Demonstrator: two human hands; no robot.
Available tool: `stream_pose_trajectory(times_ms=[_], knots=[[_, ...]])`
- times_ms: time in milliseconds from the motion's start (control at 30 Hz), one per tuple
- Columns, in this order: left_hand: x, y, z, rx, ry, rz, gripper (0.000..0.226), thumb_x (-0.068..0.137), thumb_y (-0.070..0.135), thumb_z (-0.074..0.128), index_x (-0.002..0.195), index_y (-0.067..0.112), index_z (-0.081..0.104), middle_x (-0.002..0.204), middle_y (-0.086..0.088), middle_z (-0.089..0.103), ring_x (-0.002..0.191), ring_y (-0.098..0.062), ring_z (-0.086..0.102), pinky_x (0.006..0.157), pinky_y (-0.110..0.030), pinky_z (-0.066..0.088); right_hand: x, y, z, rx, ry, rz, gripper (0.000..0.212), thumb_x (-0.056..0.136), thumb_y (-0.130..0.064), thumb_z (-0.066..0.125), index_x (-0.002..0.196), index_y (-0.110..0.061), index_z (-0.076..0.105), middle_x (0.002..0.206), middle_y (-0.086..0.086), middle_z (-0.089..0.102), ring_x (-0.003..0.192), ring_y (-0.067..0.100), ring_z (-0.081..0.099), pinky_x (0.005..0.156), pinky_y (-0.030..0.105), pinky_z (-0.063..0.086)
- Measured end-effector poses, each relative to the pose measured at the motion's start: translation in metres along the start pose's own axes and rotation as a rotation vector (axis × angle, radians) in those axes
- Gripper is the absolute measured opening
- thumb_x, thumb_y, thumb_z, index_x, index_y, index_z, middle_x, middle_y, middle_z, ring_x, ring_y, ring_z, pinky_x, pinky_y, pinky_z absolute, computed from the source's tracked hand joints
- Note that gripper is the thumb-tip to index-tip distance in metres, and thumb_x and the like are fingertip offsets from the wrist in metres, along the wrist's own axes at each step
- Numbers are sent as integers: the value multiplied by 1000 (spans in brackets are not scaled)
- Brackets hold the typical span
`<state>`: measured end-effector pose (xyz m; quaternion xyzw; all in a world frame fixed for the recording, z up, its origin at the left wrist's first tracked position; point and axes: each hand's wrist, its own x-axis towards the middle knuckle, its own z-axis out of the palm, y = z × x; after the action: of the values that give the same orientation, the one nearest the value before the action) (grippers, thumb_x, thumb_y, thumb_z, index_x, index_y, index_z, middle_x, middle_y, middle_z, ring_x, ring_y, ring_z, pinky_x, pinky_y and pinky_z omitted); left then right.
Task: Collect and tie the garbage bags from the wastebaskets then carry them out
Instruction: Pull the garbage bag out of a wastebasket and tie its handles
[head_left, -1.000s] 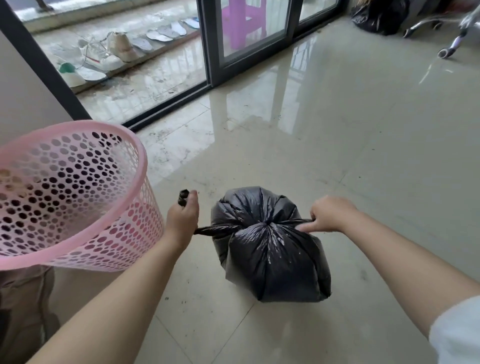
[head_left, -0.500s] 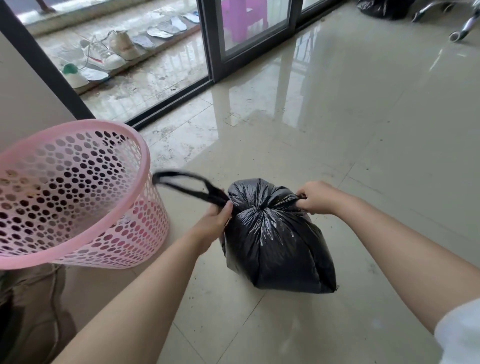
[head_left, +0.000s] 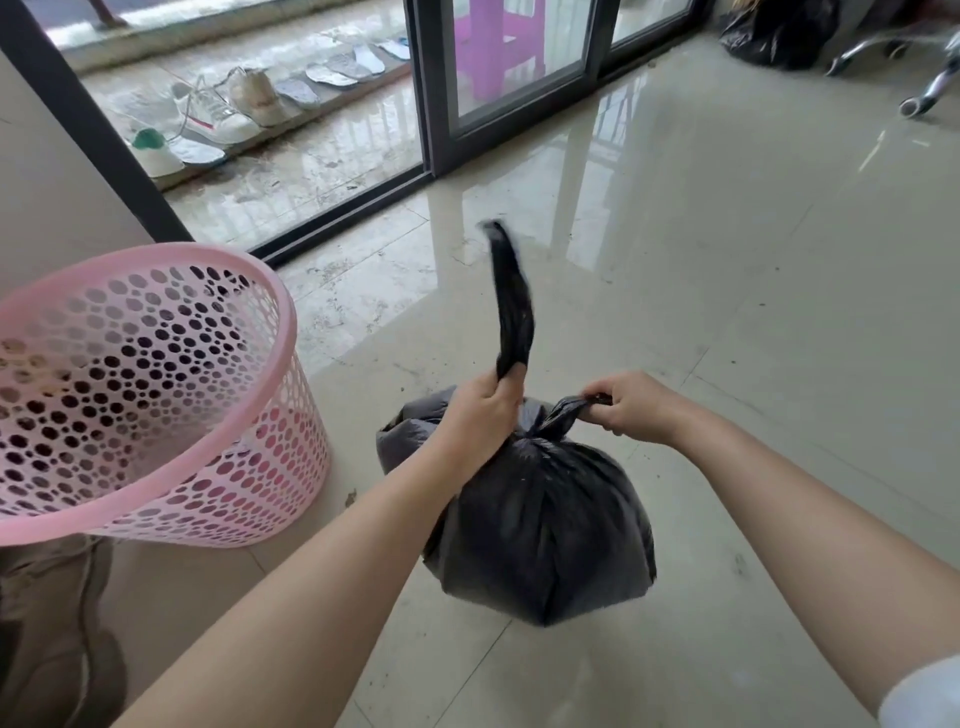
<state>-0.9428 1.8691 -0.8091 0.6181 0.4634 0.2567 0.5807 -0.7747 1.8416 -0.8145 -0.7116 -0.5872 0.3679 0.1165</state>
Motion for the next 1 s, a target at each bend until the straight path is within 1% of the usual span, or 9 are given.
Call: stream_pose_trajectory(times_ms=[100,167,267,433,567,767,833,900,1000], knots=[[-2,-8,-3,399,-34,-119,38,99,26,32,63,14,36,58,-2,38,52,-15,33,49,-24,25,-3,-5,-2,-1,-113,33,8,86,-10,58,90,-14,63,62,-3,48,53,8,43,49,15,36],[-7,-12,-6,552,-107,-206,27,95,36,41,89,10,49,83,-7,54,76,-21,51,67,-28,38,-6,-8,-7,111,-227,79,13,86,-1,53,92,-12,59,65,1,51,49,8,49,46,13,40],[-11,-17,-9,740,-190,-256,66,80,53,58,124,7,41,120,-9,57,108,-24,54,88,-33,41,-7,-6,-17,213,-264,144,13,88,3,50,89,-9,55,71,3,55,57,11,56,51,17,46],[-17,-32,-2,1147,-180,-202,86,68,72,56,122,7,41,124,-7,59,116,-27,56,88,-35,45,-5,10,-29,418,-47,338,25,96,-15,39,75,-9,50,60,7,50,26,6,53,29,7,26],[-19,-36,10,1279,-109,-215,74,79,70,42,121,8,46,118,-8,60,111,-28,59,71,-30,40,-5,9,-30,808,-29,278,32,97,-18,38,69,-9,50,37,-1,56,28,7,54,31,8,36],[-16,-32,6,1066,-68,-174,40,93,37,34,98,10,63,107,-12,65,101,-30,60,72,-29,40,-9,4,-31,938,-94,70,20,95,-17,41,81,-17,56,62,-8,71,60,6,69,55,18,55],[-12,-28,-3,878,-90,-248,34,93,33,36,80,8,55,94,-15,62,92,-30,56,73,-30,37,-10,5,-29,873,-102,23,15,93,-10,44,92,-18,56,88,-4,67,86,10,64,79,24,51],[-6,-25,-11,706,-88,-333,37,90,34,39,64,9,45,74,-11,53,79,-27,49,69,-28,33,-10,0,-26,715,-93,1,30,90,1,46,115,-15,51,113,1,54,105,14,50,95,26,40],[-3,-18,-15,485,-43,-401,35,86,32,41,56,14,40,55,-6,42,56,-23,42,58,-28,31,-5,-9,-18,602,-133,-45,43,92,1,44,133,-11,41,124,8,51,108,15,46,92,20,40]])
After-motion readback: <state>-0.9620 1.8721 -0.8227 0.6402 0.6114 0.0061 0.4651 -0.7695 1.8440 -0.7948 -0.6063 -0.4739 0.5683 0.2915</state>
